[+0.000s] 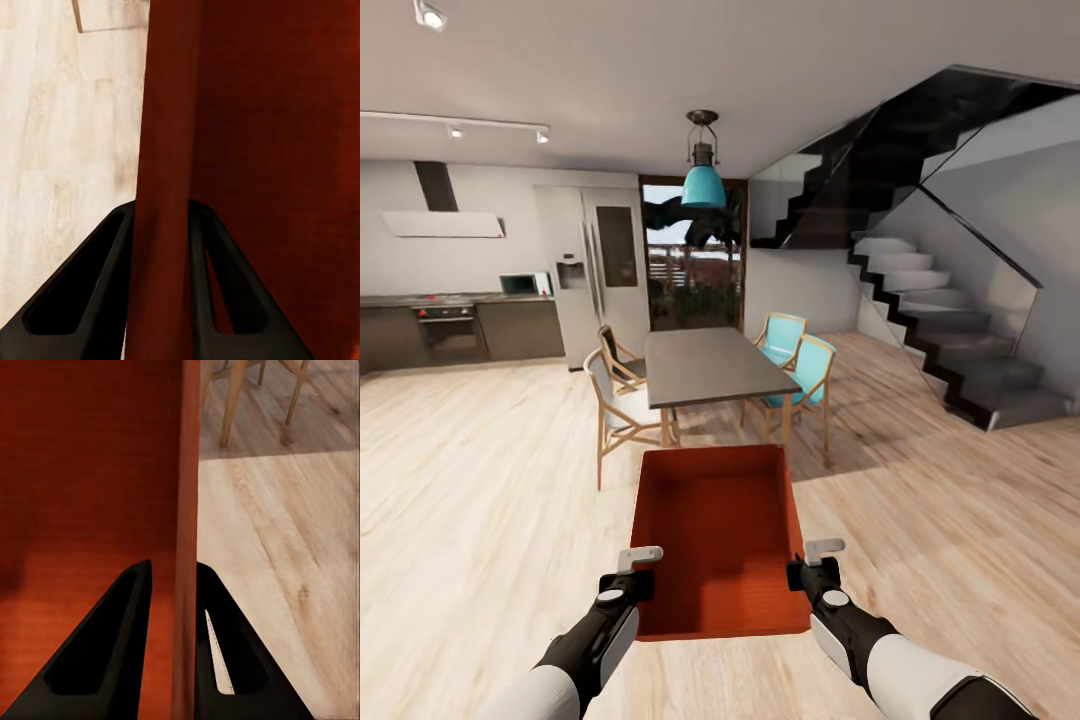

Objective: Move the two storage containers from the living room to the garage. In the garage, place one container on the floor and stack the other container on top of it (either order is fine).

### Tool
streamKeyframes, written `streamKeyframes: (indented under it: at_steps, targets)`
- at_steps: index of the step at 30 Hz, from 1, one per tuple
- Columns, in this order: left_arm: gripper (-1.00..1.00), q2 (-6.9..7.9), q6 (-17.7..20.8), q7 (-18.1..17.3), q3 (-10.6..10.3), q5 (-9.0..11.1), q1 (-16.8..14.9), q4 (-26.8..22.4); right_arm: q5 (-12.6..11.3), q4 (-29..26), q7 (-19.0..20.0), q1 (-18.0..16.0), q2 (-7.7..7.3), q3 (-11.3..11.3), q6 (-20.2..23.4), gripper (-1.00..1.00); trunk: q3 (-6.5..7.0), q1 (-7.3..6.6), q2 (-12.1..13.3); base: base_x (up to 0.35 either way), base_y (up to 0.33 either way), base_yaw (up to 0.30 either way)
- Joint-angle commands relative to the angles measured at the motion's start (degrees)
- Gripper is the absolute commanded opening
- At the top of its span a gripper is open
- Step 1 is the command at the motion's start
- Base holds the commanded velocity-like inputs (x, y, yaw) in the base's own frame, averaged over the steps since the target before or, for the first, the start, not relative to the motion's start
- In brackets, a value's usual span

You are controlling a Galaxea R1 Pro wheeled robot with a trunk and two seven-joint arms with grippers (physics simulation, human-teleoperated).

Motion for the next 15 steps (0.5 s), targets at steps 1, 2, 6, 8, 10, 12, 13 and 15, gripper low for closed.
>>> streamKeyframes:
  at_steps: [1,2,6,8,10,12,13,15]
  targets:
    - [-1.0,1.58,-0.52,3.4,1.53,-0.84,-0.01,-0.34,-2.28,0.04,-0.01,-0.06,0.02,-2.66,-0.05,-1.0,-0.08,0.01,-0.06,0.0,0.0,-0.29]
    - [-1.0,1.57,-0.52,3.4,1.54,-0.84,-0.01,-0.33,-2.28,0.04,-0.01,-0.06,0.02,-2.66,-0.05,-1.0,-0.08,0.01,-0.06,0.0,0.0,-0.29]
    - [-1.0,1.57,-0.52,3.4,1.54,-0.84,-0.01,-0.35,-2.28,0.04,0.0,-0.06,0.02,-2.66,-0.05,-1.0,-0.08,0.01,-0.06,0.0,0.0,-0.29]
    - [-1.0,1.58,-0.52,3.4,1.54,-0.84,-0.01,-0.34,-2.28,0.04,0.04,-0.06,0.02,-2.66,-0.05,-1.0,-0.08,0.01,-0.06,0.0,0.0,-0.29]
    - [-1.0,1.59,-0.52,3.4,1.54,-0.84,-0.01,-0.34,-2.28,0.04,0.07,-0.06,0.02,-2.66,-0.05,-1.0,-0.08,0.01,-0.06,0.0,0.0,-0.29]
    - [-1.0,1.59,-0.52,3.4,1.54,-0.84,-0.01,-0.33,-2.28,0.04,0.05,-0.06,0.02,-2.66,-0.05,-1.0,-0.08,0.01,-0.06,0.0,0.0,-0.29]
    - [-1.0,1.59,-0.52,3.4,1.54,-0.84,-0.01,-0.33,-2.28,0.04,0.07,-0.06,0.02,-2.66,-0.05,-1.0,-0.08,0.01,-0.06,0.0,0.0,-0.29]
    - [-1.0,1.56,-0.52,3.4,1.54,-0.84,-0.01,-0.34,-2.28,0.04,0.08,-0.06,0.02,-2.66,-0.05,-1.0,-0.08,0.01,-0.06,0.0,0.0,-0.29]
